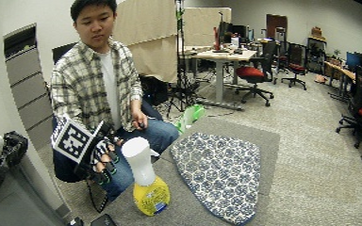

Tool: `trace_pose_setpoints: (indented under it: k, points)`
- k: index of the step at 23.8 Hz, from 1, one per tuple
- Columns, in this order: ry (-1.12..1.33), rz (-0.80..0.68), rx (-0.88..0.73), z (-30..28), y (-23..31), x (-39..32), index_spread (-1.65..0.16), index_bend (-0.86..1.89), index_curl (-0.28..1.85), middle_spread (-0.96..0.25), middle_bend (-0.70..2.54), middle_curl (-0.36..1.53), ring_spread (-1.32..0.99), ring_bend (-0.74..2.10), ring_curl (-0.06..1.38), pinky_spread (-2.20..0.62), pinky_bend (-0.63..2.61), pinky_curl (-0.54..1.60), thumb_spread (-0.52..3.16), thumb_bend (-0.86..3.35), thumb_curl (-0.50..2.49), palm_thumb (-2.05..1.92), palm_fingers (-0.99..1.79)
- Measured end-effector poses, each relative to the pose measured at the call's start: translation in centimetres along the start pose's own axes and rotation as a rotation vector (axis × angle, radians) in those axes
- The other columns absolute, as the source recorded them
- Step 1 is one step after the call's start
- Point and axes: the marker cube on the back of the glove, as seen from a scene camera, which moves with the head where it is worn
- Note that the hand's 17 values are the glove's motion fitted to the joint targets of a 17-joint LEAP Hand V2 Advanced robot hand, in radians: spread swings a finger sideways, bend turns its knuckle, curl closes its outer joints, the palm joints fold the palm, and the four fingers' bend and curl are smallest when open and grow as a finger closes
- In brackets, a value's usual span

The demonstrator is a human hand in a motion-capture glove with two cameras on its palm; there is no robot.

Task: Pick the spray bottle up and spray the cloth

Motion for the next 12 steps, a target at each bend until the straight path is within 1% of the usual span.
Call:
trace_pose_setpoints:
  k: [3,5,7,12]
  points:
    - [-0.056,0.002,0.066,0.5,-2.1,0.7,-0.31,0.09,0.23,-0.02,0.21,0.24,0.14,0.41,0.24,0.19,0.6,0.23,1.11,0.09,0.39,0.69,0.06]
    - [-0.103,-0.013,0.102,0.9,-3.2,1.2,-0.3,0.08,0.22,-0.01,0.23,0.26,0.14,0.43,0.25,0.19,0.62,0.24,1.09,0.09,0.4,0.72,0.1]
    - [-0.185,-0.023,0.135,1.3,-4.2,1.6,-0.29,0.08,0.21,0.0,0.24,0.26,0.13,0.47,0.25,0.19,0.63,0.24,1.07,0.09,0.41,0.75,0.13]
    - [-0.395,0.019,0.193,1.4,-6.6,1.3,-0.29,0.08,0.19,0.0,0.29,0.29,0.11,0.51,0.27,0.18,0.65,0.25,1.02,0.08,0.44,0.83,0.2]
